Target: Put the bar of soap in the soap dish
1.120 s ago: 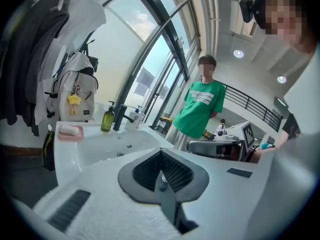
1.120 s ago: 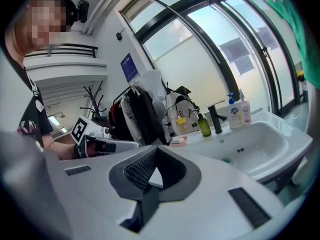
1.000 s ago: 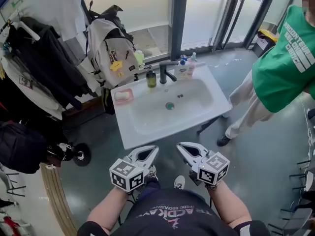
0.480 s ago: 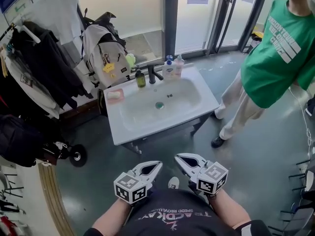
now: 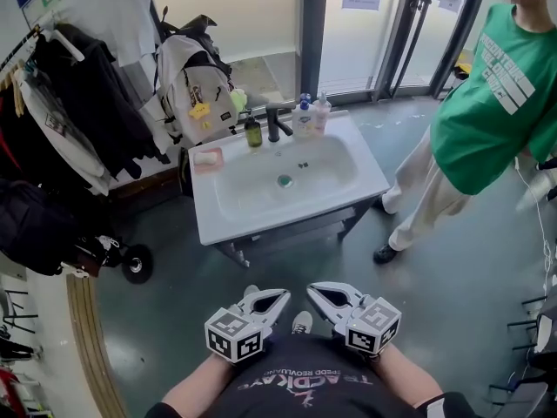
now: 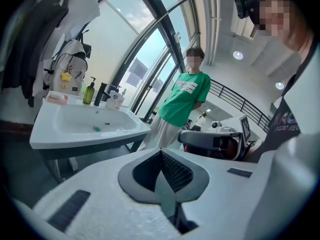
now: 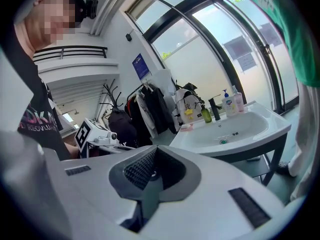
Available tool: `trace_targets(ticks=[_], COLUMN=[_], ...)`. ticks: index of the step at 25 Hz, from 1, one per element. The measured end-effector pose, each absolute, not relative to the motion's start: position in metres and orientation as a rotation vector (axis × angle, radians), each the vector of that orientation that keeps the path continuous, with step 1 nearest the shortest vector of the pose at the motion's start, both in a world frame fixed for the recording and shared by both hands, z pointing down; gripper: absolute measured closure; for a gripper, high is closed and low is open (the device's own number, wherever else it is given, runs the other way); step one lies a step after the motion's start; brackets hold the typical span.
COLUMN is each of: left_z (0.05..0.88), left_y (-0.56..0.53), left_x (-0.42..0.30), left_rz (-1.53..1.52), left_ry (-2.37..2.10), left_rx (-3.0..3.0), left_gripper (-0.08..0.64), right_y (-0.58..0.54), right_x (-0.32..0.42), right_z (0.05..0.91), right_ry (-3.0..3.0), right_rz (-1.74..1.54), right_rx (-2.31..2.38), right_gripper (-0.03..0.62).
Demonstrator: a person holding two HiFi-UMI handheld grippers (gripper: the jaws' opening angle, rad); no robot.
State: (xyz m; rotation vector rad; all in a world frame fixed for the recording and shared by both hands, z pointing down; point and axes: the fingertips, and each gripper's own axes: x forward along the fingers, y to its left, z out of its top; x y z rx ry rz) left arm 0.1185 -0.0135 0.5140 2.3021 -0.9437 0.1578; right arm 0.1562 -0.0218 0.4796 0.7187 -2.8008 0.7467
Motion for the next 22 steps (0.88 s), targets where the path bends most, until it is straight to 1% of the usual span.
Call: trace_targets(ticks=[22], left_z=[0.5147], left_y=[-0.0078], left_x=[0.127], left_rz=[0.214], left_ry=[-0.914], left_rx=[2.337], left_gripper=[0.551], right_y=[-0.0122], right_x=[0.1514], right_z=[0.4853], right_ry=[-2.804], right_rz=[0.776], right_rx=[0.682], right_gripper=[0.581])
